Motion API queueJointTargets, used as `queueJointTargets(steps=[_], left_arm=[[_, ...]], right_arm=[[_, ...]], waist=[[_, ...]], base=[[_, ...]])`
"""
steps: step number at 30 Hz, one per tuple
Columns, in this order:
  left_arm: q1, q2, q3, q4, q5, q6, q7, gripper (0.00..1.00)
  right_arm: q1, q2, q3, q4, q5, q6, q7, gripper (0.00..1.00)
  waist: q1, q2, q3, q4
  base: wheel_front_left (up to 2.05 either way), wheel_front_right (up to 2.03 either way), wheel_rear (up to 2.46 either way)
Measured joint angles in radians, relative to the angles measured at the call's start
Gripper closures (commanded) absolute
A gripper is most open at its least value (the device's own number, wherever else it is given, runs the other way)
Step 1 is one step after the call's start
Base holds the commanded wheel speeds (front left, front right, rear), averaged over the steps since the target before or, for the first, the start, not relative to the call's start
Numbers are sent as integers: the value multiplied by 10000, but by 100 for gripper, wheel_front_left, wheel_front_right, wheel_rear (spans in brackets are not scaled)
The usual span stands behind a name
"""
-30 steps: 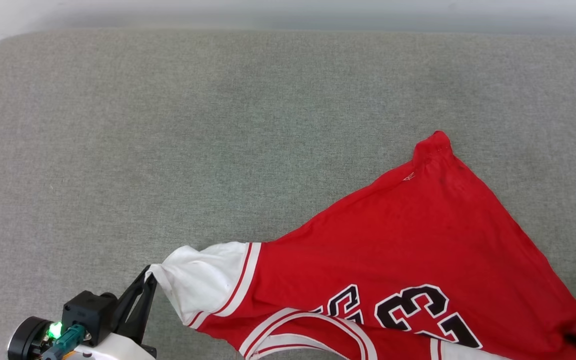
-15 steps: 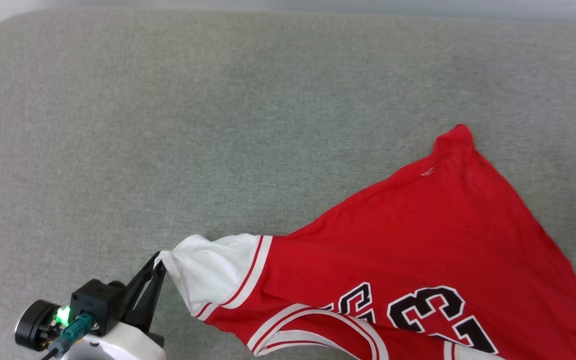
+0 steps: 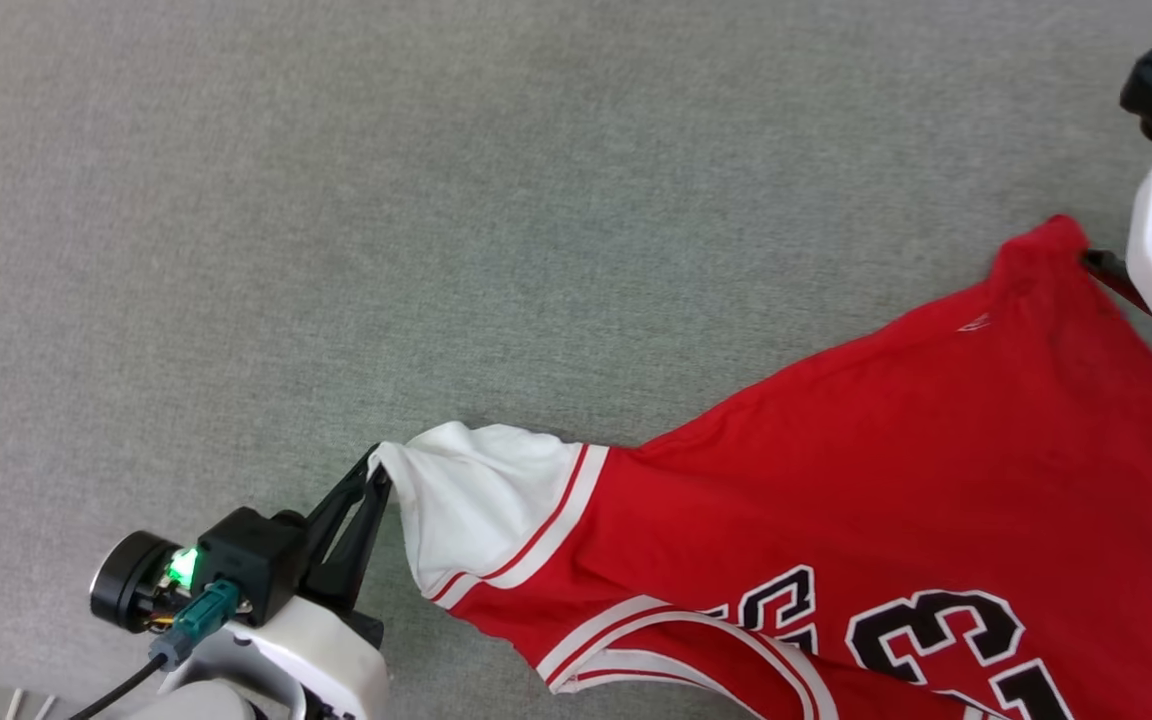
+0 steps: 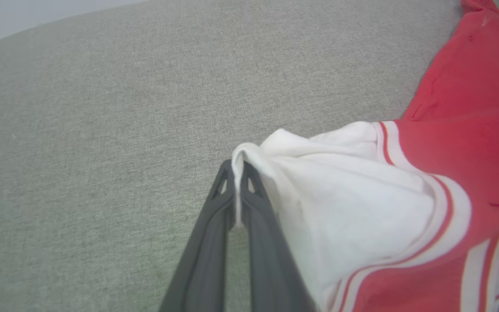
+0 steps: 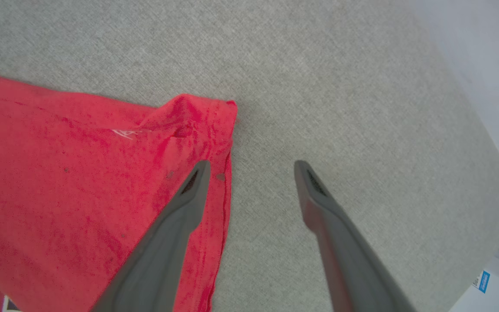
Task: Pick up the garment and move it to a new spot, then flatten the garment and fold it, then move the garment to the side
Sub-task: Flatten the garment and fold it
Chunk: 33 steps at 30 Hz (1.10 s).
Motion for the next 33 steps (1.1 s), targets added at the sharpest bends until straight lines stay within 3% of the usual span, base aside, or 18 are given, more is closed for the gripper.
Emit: queueJointTargets(steps=[4,9,10,19,33], left_arm=[[-241,-226,-56,33,165,-40,-19,100],[-342,-391,-102,94,196,-104,-33,100],[-346,-399,-109,176,196,-123,-33,100],[-240,-301,-52,328,109,-82,-79,100],[-1176,8,671,430,437,-96,-207,100]], right_arm=[[-392,221,982,1049,-79,-2,-433,0],[-361,309,1476,1559,86,-6,-1018,0],[-385,309,1730,1701,274,-23,-1342,100],[-462,230,2291,1837,640,0,-2991,100],[-734,100,1885,888,658,-2,-5940,100]], waist=[[0,0,479,353],[0,0,651,488],[-1,0,625,459],[0,0,-109,134],[-1,0,-1596,-850]], base=[[0,0,0],[0,0,0],[0,0,0],[0,0,0],[0,0,0]])
